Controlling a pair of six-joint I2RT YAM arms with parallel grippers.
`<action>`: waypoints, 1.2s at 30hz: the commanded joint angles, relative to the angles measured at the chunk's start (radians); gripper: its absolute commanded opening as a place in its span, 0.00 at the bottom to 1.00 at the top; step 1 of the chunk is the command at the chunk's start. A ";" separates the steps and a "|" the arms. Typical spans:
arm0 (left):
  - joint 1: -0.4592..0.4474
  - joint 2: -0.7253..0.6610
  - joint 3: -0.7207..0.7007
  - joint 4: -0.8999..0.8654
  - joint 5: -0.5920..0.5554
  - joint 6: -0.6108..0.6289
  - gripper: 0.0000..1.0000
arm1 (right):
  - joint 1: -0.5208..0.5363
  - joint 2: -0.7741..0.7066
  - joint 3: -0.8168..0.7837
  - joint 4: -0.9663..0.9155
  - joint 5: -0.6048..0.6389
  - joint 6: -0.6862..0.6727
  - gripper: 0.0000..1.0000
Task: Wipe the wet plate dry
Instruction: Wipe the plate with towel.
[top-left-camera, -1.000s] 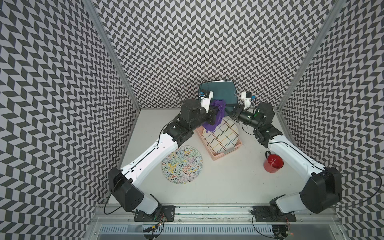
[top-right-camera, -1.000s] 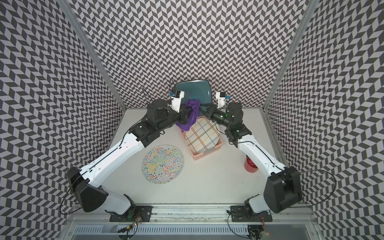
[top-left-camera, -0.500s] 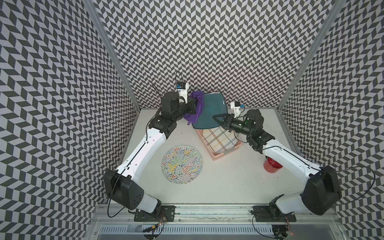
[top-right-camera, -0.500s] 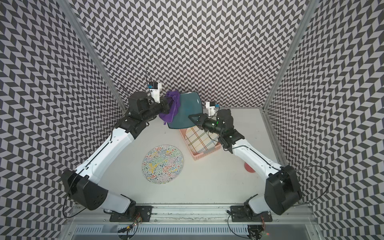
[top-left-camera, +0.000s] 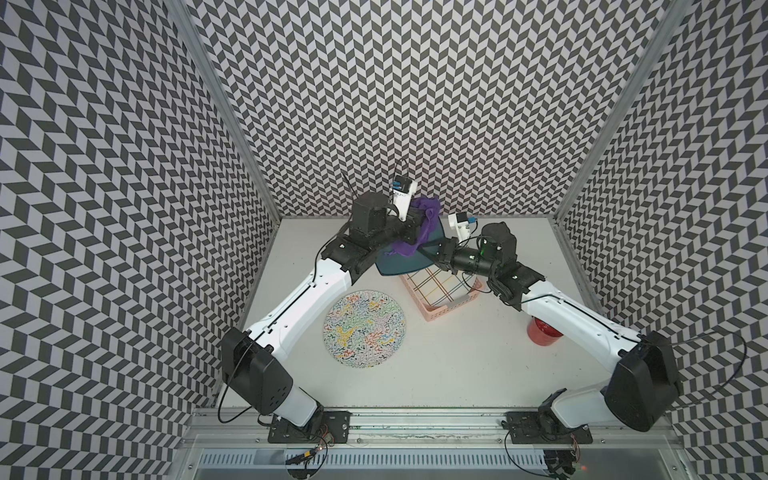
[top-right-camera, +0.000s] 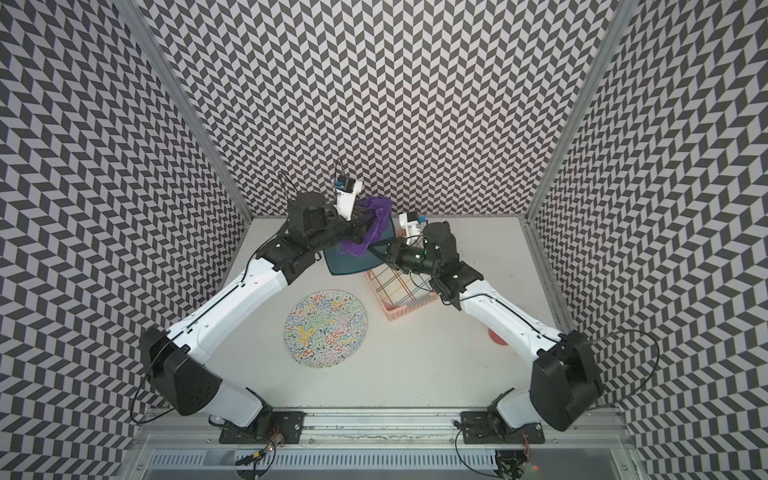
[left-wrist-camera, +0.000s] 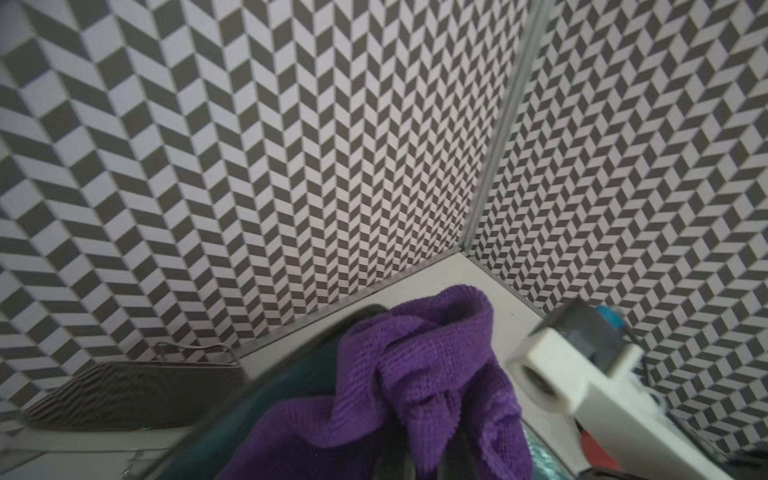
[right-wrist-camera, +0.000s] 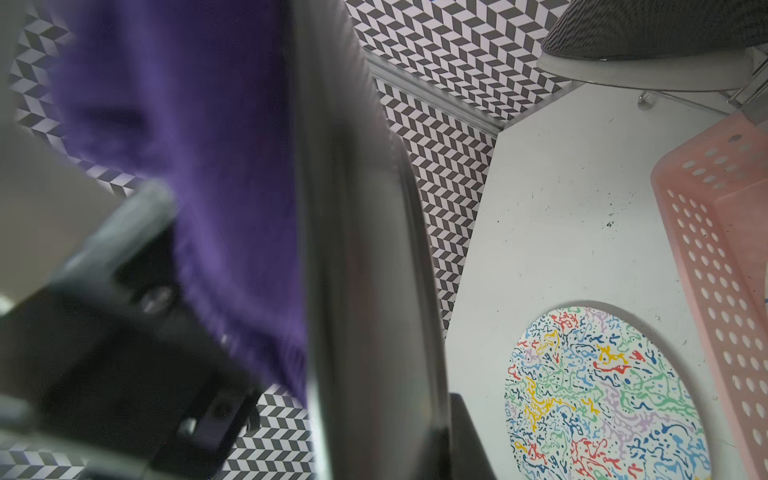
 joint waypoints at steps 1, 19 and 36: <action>0.060 0.018 -0.033 -0.063 -0.012 -0.014 0.00 | -0.014 -0.099 0.093 0.437 -0.098 -0.020 0.00; 0.335 -0.099 -0.145 0.349 0.294 -0.610 0.00 | -0.129 -0.142 0.080 0.413 -0.078 -0.009 0.00; 0.317 0.061 -0.266 1.508 0.438 -1.770 0.00 | -0.186 -0.149 -0.066 0.625 -0.212 0.172 0.00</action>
